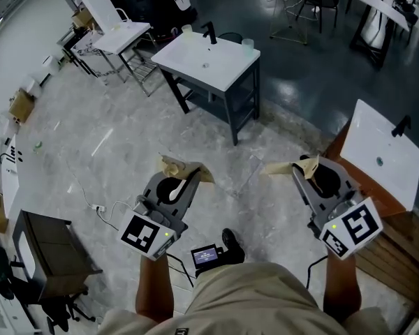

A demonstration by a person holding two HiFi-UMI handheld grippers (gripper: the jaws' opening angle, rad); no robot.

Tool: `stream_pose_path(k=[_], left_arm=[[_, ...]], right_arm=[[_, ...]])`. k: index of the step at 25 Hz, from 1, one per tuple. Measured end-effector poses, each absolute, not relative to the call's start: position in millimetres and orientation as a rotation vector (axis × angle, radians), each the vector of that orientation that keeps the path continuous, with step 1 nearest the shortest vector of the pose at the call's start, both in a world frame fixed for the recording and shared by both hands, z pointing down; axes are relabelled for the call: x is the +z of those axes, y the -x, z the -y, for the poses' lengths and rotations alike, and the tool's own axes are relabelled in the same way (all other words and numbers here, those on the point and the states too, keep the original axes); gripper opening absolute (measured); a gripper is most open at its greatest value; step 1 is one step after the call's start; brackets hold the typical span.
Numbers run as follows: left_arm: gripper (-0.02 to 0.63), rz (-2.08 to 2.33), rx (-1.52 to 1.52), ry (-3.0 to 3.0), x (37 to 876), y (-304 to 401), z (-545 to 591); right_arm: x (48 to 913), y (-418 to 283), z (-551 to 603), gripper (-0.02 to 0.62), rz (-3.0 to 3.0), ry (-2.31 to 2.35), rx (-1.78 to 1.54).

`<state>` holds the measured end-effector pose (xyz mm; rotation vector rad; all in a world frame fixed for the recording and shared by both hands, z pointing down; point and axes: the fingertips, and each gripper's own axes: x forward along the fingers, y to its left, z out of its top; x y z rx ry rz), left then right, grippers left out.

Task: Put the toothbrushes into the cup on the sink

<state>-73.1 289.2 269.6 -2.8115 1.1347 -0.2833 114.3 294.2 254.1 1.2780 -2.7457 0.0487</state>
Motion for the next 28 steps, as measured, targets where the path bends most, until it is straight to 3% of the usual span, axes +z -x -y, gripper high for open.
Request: stream_pose_path(k=[15,28], left_arm=[[0.031,-1.041,-0.203,2.858,264.9,156.8,-149.5],[0.031,-1.174,-0.199,2.838,288.0,131.9,-56.8]], right_arm=[[249.8,-30.0,-150.1,0.083,2.676,-1.36,0.036],[264.7,-69.9,-43.8,0.083,2.696,-1.285,0.032]])
